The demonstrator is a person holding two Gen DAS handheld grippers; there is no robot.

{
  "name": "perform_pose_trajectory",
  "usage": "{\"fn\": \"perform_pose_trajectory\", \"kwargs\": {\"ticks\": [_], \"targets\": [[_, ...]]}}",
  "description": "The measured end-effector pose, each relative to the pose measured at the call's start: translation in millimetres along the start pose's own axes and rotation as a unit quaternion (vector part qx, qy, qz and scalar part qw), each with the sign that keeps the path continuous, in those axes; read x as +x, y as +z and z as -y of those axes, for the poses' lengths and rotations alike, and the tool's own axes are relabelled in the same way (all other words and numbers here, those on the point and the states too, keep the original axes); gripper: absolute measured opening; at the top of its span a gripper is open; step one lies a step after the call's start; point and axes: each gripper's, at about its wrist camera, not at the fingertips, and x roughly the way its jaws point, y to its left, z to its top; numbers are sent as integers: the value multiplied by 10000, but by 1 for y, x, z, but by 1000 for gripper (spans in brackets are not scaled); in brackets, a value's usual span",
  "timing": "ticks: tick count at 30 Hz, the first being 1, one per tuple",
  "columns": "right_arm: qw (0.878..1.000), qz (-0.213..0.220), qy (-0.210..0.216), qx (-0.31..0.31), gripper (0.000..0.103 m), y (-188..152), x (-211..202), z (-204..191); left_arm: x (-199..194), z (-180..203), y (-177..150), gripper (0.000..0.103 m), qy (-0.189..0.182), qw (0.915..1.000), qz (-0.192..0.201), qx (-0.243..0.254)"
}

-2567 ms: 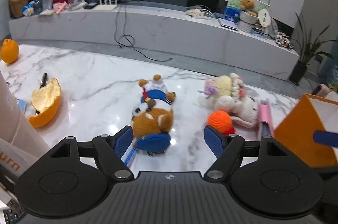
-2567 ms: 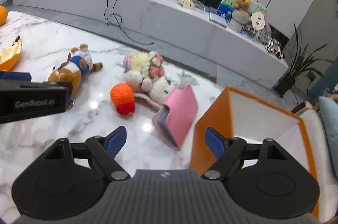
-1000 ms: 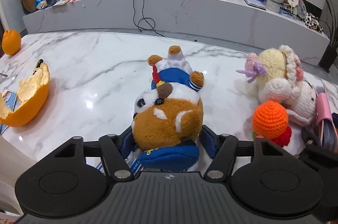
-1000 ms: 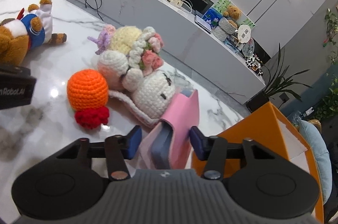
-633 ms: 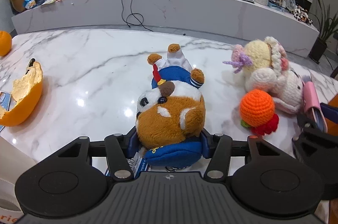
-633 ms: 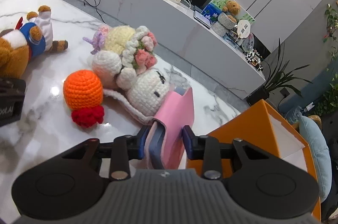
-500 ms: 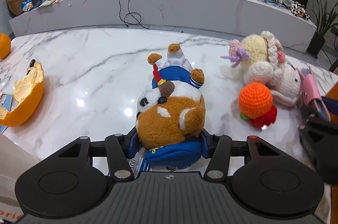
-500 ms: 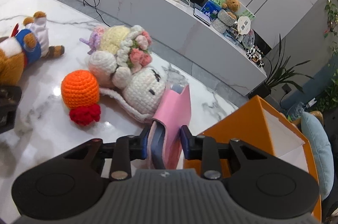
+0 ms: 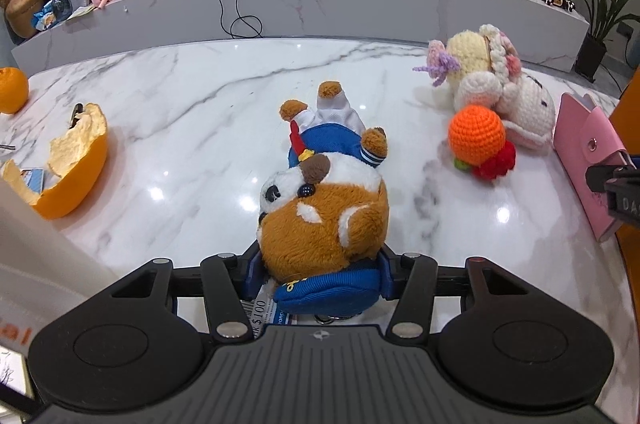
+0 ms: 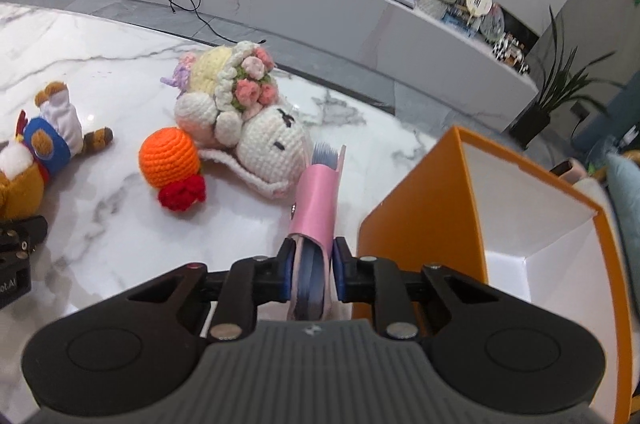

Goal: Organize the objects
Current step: 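Carry the teddy bear and the pink wallet over the orange box with both grippers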

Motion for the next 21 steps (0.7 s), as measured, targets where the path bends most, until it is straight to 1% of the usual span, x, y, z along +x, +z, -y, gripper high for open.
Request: {"fn": "perform_pose_trajectory", "kwargs": {"ticks": [5,12,16,21], "targets": [[9997,-109,171,165,20,-3,-9,6,-11,-3,-3,60,0,10000,37,41],[9990,-122,346,245,19,-5,-25,11,-26,-6,-3,60,-47,9999,132,65],[9982,-93,489,338,19,-8,-37,14,-35,-8,-3,59,-127,9998,176,35],[9957,-17,712,597,19,-10,-53,26,-47,-12,-3,59,-278,9994,224,-35]]}}
